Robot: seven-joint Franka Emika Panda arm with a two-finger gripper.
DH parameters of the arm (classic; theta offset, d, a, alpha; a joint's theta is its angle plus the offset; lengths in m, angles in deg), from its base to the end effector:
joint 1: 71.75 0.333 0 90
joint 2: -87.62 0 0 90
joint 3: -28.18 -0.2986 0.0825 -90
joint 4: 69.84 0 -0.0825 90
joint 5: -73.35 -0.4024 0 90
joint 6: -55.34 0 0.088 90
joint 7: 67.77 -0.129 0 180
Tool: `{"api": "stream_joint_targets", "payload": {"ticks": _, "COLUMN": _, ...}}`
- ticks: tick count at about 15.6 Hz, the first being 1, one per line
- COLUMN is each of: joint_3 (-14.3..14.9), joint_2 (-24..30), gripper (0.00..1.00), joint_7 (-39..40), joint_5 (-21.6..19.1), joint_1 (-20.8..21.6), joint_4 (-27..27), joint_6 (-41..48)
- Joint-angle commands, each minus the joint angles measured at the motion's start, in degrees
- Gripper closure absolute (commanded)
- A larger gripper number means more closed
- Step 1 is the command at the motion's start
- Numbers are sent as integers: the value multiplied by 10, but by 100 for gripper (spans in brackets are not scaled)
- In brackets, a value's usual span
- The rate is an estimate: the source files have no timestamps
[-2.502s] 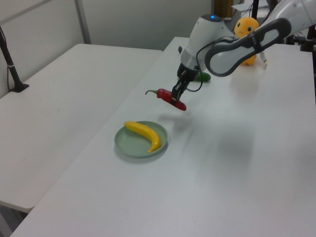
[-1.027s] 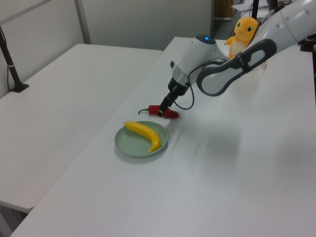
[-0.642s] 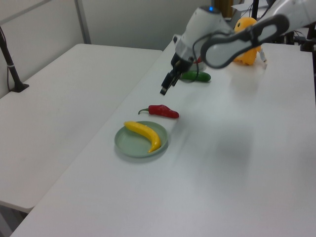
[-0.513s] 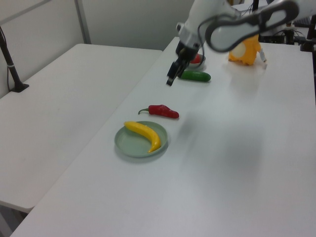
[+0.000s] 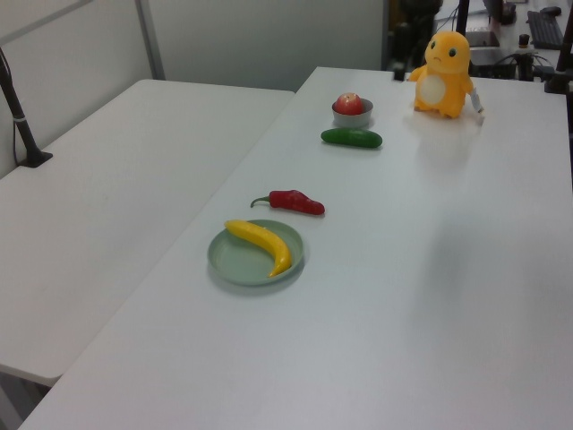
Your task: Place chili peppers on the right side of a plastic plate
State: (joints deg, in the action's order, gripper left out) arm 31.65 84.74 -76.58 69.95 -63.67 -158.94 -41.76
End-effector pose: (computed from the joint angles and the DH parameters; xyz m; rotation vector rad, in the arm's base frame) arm 0.5990 0.0561 0.5752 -3.0705 0.1195 -0.1265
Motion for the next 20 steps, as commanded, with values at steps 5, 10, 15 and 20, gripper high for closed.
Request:
{"api": "stream_joint_targets", "payload": {"ticks": 5, "joint_3": 26, "joint_2": 109, "gripper": 0, "joint_7": -21, "joint_5": -9, "joint_1": 26, "joint_4": -82, "joint_6": 66}}
{"api": "stream_joint_targets", "payload": {"ticks": 10, "joint_3": 26, "joint_2": 104, "gripper": 0, "joint_7": -9, "joint_5": -3, "joint_1": 26, "joint_4": -98, "joint_6": 14}}
{"api": "stream_joint_targets", "payload": {"ticks": 15, "joint_3": 33, "joint_2": 82, "gripper": 0, "joint_7": 79, "joint_5": -5, "joint_1": 20, "joint_4": -94, "joint_6": -46}}
{"api": "stream_joint_targets", "payload": {"ticks": 20, "joint_3": 34, "joint_2": 82, "gripper": 0, "joint_7": 89, "joint_5": -3, "joint_1": 21, "joint_4": -93, "joint_6": -47}}
